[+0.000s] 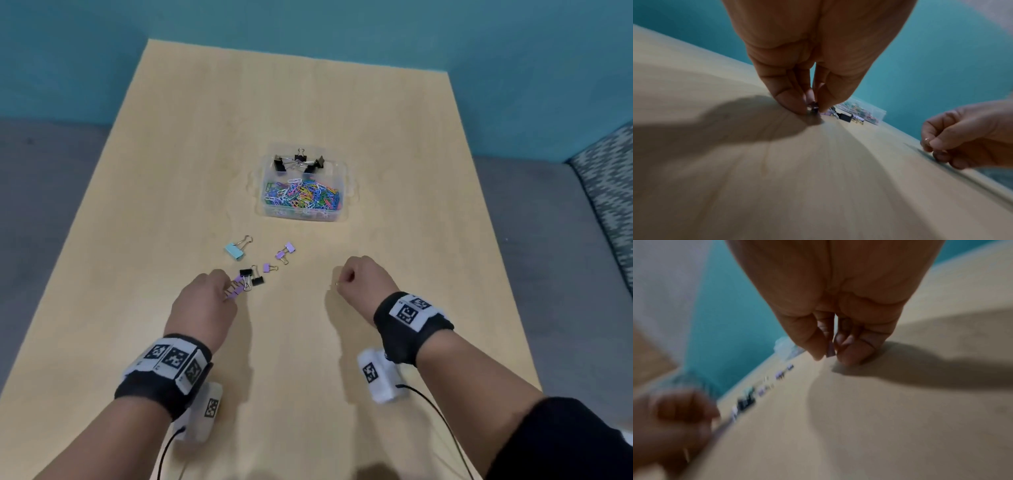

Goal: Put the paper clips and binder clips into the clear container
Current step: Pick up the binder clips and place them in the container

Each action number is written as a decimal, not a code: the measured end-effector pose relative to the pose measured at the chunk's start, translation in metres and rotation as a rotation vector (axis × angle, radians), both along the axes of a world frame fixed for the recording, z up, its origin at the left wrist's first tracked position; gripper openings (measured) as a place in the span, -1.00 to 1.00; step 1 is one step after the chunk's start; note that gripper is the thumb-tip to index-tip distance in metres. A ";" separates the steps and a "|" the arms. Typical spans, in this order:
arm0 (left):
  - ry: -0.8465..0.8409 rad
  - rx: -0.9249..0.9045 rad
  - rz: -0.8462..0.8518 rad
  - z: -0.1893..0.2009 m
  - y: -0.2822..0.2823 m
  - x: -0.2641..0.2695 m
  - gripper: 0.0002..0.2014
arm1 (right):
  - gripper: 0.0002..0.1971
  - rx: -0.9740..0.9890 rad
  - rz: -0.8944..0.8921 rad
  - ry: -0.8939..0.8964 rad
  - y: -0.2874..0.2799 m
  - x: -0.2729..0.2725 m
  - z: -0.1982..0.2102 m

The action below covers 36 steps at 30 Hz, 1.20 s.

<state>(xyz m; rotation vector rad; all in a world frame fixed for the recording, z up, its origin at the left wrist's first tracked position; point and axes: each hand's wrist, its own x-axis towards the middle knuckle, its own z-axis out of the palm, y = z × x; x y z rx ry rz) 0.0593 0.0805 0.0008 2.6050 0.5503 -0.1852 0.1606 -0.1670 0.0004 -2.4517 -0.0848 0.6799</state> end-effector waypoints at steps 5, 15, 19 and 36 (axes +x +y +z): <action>-0.059 -0.181 0.131 0.004 0.006 -0.009 -0.84 | -0.77 0.748 -0.645 0.415 0.015 0.009 0.018; -0.140 -1.130 0.751 0.003 0.022 0.008 -0.85 | -0.53 -0.079 0.355 -0.059 0.073 0.052 0.014; 0.135 -0.348 0.241 0.003 0.007 0.012 -0.76 | -0.67 -0.225 0.592 -0.195 0.090 0.058 0.002; 0.006 -0.647 0.383 0.001 0.010 0.008 -0.80 | -0.78 0.723 -0.405 0.444 0.059 0.043 0.020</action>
